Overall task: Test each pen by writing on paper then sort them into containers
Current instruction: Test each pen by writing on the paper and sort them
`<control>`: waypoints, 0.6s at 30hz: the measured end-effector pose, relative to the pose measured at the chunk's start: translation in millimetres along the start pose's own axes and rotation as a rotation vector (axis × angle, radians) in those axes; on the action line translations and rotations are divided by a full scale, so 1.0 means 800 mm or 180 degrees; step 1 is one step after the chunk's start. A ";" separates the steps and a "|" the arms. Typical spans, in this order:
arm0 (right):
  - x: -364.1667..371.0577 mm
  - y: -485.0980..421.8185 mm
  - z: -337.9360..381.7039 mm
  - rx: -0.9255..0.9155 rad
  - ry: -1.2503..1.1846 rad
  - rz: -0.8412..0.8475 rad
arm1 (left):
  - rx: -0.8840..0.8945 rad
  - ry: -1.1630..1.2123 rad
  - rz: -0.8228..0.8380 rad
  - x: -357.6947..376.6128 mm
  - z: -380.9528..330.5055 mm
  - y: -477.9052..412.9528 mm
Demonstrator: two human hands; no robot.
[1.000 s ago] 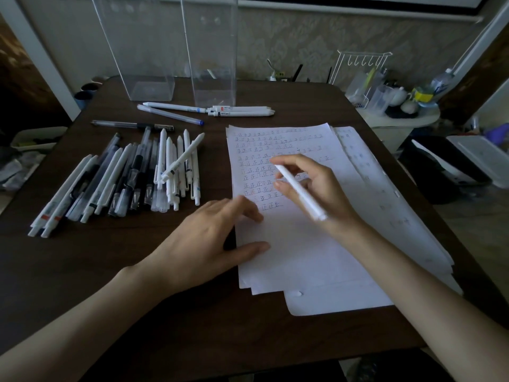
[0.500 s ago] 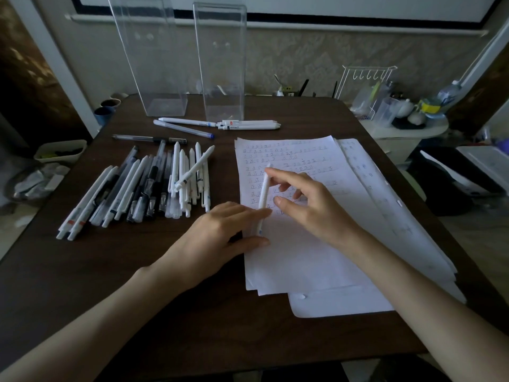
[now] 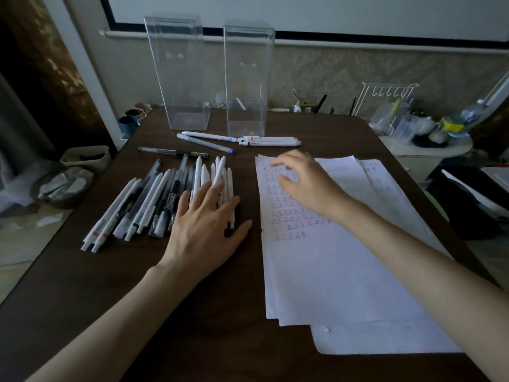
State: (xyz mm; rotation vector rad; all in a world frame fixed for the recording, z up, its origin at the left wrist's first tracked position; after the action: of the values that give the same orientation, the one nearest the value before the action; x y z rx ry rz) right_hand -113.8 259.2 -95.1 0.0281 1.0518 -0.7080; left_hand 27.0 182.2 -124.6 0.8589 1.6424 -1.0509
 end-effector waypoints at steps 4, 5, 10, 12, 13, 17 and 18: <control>0.008 -0.082 -0.033 0.0080 0.0681 -0.0164 | -0.0024 0.0116 -0.0008 0.001 0.001 0.000; 0.013 -0.097 -0.041 0.0114 0.0793 -0.0145 | -0.0012 0.0134 -0.0021 0.001 0.001 0.000; 0.034 -0.132 -0.061 0.0155 0.1136 -0.0032 | 0.0049 0.0093 -0.0098 0.001 0.001 0.000; 0.036 -0.135 -0.063 0.0150 0.1235 -0.0082 | 0.0063 0.0030 -0.0093 0.002 0.002 -0.001; 0.036 -0.135 -0.062 0.0098 0.1293 -0.0116 | 0.0075 -0.0002 -0.0098 0.003 0.001 -0.001; 0.041 -0.129 -0.057 -0.0097 0.1590 -0.0036 | 0.0105 -0.0060 -0.0100 0.005 0.000 -0.002; 0.039 -0.127 -0.053 -0.0175 0.1632 -0.0023 | 0.0118 -0.0058 -0.0105 0.005 -0.002 -0.001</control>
State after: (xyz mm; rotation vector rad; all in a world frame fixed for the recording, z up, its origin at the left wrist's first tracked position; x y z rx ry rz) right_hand -192.6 178.4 -111.3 0.1654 1.5618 -0.6942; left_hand 24.8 183.3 -127.7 0.8465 1.6314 -1.1119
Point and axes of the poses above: each hand's wrist, its own y-axis away from the middle knuckle, its own x-axis out of the palm, z = x × y, the point moved 10 cm from there along -y, towards the middle knuckle, and after that the axes turned 4 degrees about -z, right-handed, at the moved point
